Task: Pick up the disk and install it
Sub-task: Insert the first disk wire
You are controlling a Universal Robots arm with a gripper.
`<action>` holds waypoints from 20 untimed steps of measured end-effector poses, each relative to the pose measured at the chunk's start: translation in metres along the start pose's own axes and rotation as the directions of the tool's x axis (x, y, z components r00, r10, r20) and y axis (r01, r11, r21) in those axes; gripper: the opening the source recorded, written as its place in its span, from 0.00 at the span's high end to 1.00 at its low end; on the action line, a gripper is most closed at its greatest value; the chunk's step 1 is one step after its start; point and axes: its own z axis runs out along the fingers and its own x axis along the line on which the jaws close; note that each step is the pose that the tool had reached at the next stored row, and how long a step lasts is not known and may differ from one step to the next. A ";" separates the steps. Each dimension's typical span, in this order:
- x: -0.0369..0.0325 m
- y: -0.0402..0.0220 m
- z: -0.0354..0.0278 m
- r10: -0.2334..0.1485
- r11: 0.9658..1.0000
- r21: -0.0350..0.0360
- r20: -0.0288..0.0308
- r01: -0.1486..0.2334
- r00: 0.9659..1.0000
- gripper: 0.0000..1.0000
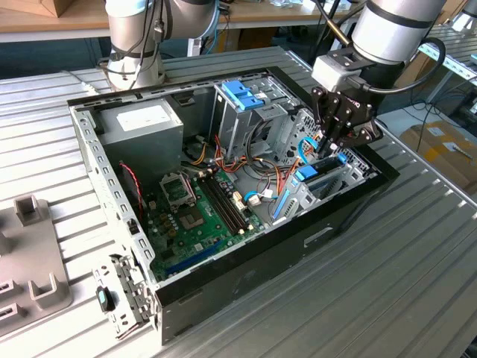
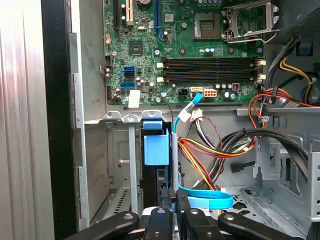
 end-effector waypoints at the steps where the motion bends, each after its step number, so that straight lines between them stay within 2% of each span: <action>1: 0.0000 0.0000 0.0000 0.000 1.000 0.000 0.000 0.000 1.000 0.84; 3: 0.0000 -0.0001 0.0000 0.000 1.000 0.001 0.000 0.000 1.000 0.84; 5: 0.0001 0.0001 0.0002 0.000 1.000 0.008 0.000 0.000 1.000 0.84; 16: 0.0010 0.0002 0.0002 0.000 1.000 0.009 0.000 0.000 1.000 0.84; 18: 0.0024 0.0001 0.0003 0.000 1.000 0.011 0.000 0.000 1.000 0.84; 20: 0.0033 0.0003 0.0004 0.000 1.000 0.017 0.000 0.000 1.000 0.84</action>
